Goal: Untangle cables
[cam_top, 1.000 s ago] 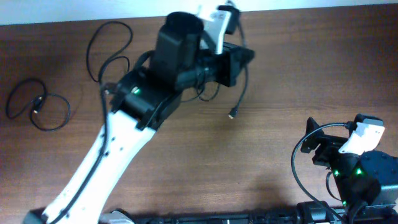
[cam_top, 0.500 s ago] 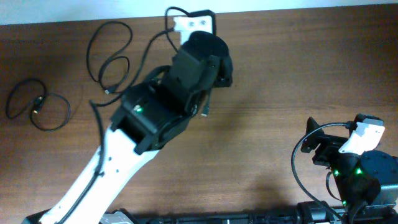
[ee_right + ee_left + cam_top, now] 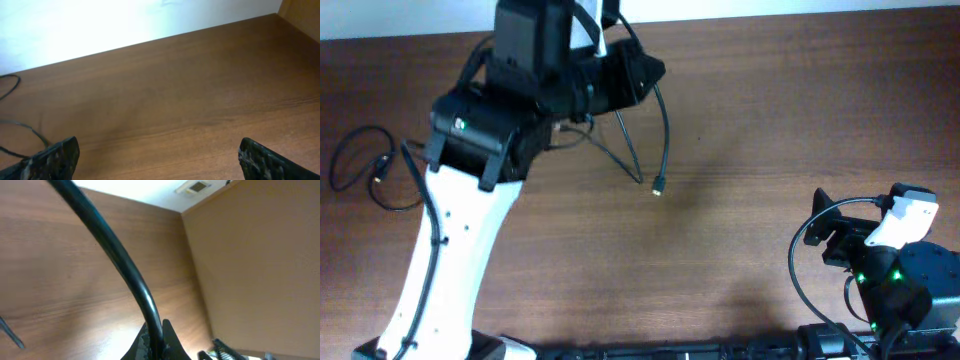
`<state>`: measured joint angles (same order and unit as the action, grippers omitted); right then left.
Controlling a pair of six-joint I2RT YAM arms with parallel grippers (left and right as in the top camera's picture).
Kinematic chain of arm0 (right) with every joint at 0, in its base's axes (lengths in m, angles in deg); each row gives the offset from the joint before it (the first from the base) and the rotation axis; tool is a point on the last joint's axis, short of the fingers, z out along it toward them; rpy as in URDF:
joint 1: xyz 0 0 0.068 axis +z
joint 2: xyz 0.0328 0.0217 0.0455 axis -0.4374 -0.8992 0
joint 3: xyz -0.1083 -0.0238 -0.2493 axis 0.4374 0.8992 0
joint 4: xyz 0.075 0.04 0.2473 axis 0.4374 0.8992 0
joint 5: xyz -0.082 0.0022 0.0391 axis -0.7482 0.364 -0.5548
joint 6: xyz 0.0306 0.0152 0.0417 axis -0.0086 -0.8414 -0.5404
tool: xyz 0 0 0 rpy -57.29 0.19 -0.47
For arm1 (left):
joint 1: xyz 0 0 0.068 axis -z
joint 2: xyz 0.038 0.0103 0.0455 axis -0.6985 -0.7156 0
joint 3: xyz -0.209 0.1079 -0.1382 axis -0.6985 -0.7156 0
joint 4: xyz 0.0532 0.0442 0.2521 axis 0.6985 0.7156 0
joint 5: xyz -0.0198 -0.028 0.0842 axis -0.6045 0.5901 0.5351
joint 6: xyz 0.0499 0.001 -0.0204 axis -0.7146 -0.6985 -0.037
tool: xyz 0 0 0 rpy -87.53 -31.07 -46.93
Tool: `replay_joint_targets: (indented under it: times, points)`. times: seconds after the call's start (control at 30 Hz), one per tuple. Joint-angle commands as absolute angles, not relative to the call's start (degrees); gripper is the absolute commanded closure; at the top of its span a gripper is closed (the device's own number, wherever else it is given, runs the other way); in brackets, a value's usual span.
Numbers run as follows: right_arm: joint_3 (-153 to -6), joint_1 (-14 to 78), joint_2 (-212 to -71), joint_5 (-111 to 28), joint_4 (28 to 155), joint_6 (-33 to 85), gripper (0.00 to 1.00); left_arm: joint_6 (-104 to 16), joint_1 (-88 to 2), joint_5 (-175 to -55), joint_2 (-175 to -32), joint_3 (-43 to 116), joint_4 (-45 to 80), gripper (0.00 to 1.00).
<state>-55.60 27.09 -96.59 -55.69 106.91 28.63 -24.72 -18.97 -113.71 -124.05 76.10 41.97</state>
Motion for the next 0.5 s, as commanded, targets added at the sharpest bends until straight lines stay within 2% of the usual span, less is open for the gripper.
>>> replay_joint_targets:
  times: [0.0,0.23,0.47]
  points:
    - [-55.8,26.6,-96.6,-56.2,107.0,29.0,0.0,-22.9,-20.0,-111.2,-123.4,79.7,46.5,1.0]
    - [-55.8,26.6,-96.6,-56.2,107.0,29.0,0.0,-32.0,-20.1,-114.6,-122.7,95.4,65.4,1.0]
    - [-55.8,26.6,-96.6,-56.2,107.1,29.0,0.0,-32.3,-20.1,-117.6,-122.7,100.6,67.5,1.0]
